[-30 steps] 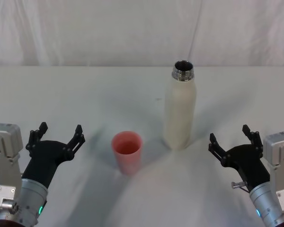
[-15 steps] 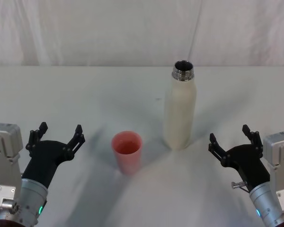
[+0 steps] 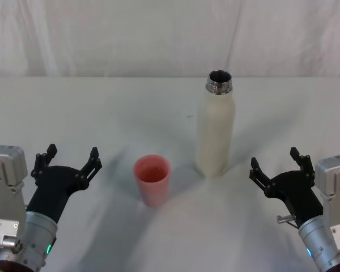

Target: Grasp the thermos with one hand and pour water into the cup lid.

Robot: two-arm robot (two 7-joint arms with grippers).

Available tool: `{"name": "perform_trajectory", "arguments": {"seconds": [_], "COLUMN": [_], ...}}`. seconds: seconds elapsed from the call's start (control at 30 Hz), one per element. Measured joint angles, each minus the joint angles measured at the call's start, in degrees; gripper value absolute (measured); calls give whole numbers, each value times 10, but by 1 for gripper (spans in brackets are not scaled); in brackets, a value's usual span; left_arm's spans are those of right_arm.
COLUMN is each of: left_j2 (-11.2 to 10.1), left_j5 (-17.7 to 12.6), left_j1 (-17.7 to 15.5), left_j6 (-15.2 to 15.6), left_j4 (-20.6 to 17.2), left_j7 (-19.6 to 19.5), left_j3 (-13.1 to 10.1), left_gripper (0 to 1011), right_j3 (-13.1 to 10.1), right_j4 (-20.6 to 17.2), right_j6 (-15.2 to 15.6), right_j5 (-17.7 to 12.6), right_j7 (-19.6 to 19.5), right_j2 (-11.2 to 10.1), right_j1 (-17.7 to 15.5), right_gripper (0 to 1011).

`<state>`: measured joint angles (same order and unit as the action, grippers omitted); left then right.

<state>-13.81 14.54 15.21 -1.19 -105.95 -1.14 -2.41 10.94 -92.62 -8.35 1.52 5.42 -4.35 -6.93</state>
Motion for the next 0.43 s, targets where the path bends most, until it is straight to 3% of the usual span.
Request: {"name": "perform_trajectory", "arguments": {"seconds": [0.43], "left_j2": [0], "left_j5": [0], "left_j1": [0], "left_j6": [0], "left_j4": [0], "left_j7": [0], "left_j3": [0], "left_gripper": [1001], "right_j3": [0], "right_j4": [0], "right_j6": [0], "right_j5": [0], "right_j7": [0], "right_j2": [0], "right_j1": [0], "right_gripper": [1001]}}
